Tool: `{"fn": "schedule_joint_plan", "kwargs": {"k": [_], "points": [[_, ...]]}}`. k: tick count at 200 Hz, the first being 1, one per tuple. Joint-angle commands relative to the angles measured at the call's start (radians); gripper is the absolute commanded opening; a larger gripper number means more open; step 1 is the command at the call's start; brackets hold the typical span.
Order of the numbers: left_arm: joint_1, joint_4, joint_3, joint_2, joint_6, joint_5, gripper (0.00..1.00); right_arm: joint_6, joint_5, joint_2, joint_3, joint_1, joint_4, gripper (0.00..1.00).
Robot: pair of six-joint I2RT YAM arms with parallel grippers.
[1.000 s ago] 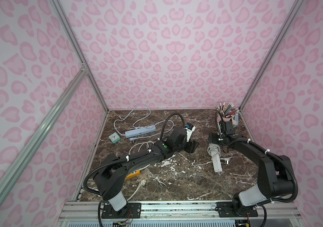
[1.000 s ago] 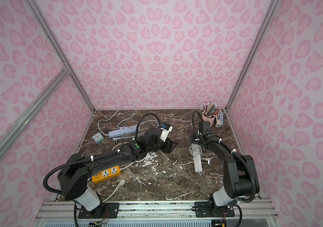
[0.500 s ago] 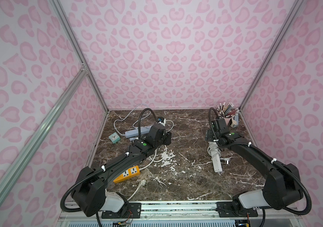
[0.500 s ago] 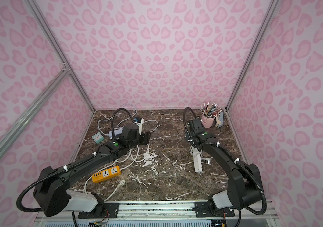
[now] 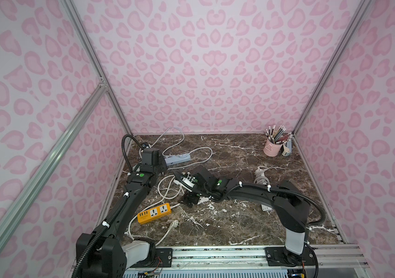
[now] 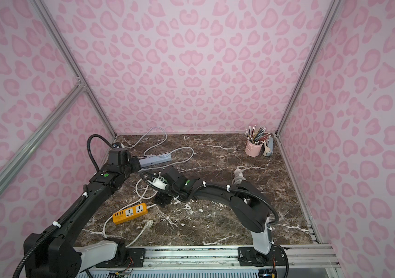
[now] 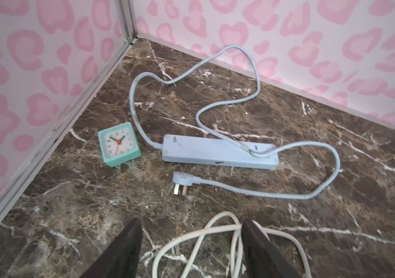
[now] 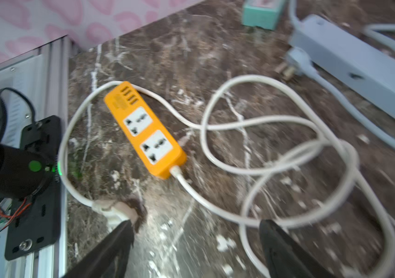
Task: Wrap the cord around the power strip
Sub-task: Pick up the power strip from the center of the board.
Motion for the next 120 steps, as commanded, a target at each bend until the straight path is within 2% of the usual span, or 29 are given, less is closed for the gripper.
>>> {"fn": "schedule_joint_plan", "kwargs": {"k": [1, 39, 99, 120], "points": [[0.053, 0.071, 0.036, -0.016, 0.014, 0.041, 0.67, -0.155, -0.076, 0.089, 0.089, 0.030, 0.016, 0.90], [0.093, 0.066, 0.069, -0.040, 0.049, 0.049, 0.68, -0.240, -0.078, 0.238, 0.237, 0.051, -0.057, 0.91], [0.104, 0.057, 0.098, -0.051, 0.060, 0.077, 0.68, -0.328, -0.172, 0.417, 0.401, 0.085, -0.178, 0.89], [0.104, 0.046, 0.115, -0.054, 0.073, 0.071, 0.68, -0.340, -0.144, 0.478, 0.457, 0.096, -0.205, 0.86]]}}
